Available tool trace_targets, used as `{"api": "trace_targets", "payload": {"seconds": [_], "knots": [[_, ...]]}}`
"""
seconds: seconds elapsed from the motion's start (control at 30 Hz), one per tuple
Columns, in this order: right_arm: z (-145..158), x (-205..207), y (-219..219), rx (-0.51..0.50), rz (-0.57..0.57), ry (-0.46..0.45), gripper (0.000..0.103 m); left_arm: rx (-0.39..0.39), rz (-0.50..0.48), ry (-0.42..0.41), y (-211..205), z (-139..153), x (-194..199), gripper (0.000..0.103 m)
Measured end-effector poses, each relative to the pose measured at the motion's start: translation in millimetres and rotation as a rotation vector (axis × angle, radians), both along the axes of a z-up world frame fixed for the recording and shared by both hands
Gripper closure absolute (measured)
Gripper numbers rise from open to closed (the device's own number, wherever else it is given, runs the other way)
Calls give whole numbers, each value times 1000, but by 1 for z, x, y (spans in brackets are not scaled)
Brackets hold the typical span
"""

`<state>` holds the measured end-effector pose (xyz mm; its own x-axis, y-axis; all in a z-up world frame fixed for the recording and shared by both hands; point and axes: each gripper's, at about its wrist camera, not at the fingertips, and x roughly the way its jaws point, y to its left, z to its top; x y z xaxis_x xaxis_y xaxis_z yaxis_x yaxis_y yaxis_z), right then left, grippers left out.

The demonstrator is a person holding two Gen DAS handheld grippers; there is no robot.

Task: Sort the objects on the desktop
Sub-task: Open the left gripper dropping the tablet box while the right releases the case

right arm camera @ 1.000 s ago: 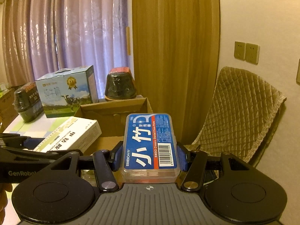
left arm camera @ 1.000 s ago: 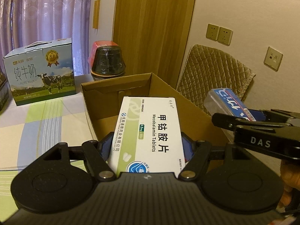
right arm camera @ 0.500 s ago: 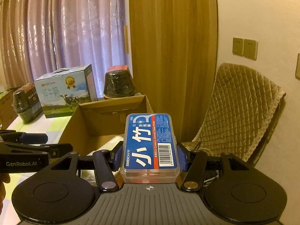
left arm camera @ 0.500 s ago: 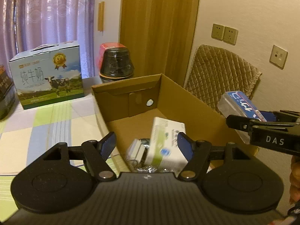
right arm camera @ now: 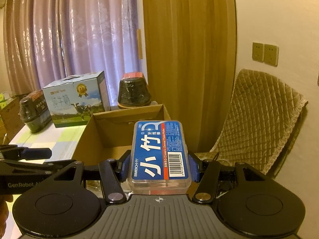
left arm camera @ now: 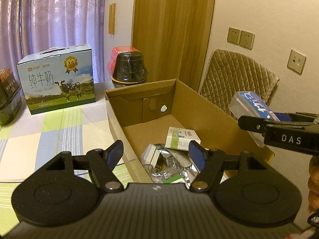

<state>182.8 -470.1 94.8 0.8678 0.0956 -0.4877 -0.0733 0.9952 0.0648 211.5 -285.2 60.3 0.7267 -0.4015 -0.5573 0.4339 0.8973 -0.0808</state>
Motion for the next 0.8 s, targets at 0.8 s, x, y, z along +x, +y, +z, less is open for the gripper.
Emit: {"api": "trace_targets", "payload": {"seconds": [0.8], "knots": [[3, -1, -17, 148, -42, 6, 30, -35, 51, 30, 22, -6, -13, 13]]}}
